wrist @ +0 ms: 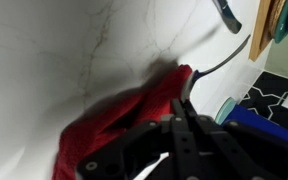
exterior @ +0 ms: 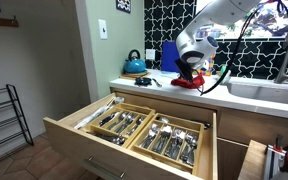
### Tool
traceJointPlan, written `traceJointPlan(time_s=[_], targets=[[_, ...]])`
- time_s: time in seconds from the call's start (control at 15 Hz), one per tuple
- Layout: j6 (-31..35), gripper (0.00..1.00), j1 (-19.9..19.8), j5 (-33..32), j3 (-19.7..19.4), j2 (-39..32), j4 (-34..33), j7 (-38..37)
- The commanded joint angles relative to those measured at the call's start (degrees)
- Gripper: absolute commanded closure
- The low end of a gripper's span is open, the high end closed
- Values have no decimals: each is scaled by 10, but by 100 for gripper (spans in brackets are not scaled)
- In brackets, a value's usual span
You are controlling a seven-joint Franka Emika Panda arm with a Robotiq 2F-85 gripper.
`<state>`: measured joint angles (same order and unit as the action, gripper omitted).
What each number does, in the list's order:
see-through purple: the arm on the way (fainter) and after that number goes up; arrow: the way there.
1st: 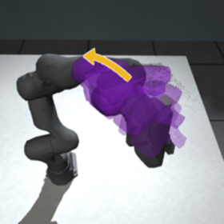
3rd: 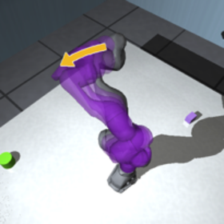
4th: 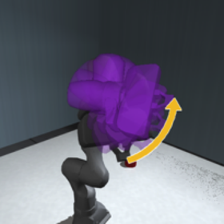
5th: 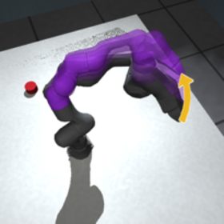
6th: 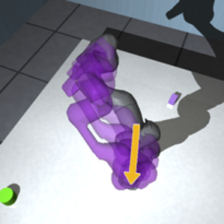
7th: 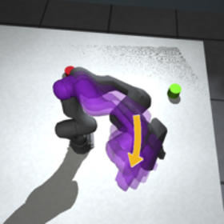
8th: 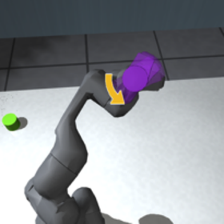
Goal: Remove a teaspoon from the drawer and put it on the counter
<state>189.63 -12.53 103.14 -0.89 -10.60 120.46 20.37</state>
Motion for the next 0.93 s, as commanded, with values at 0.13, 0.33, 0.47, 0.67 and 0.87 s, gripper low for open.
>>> traceJointPlan(time_s=[0.13,0.33,0.47,0.67,0.87], targets=[[19,99,31,-56,-25,-33,2,-102],[21,99,46,-106,-32,-47,3,-168],[26,99,58,-137,-34,-55,6,-204],[56,99,75,-168,-35,-73,2,-247],[110,99,80,-162,-23,-89,-7,-257]])
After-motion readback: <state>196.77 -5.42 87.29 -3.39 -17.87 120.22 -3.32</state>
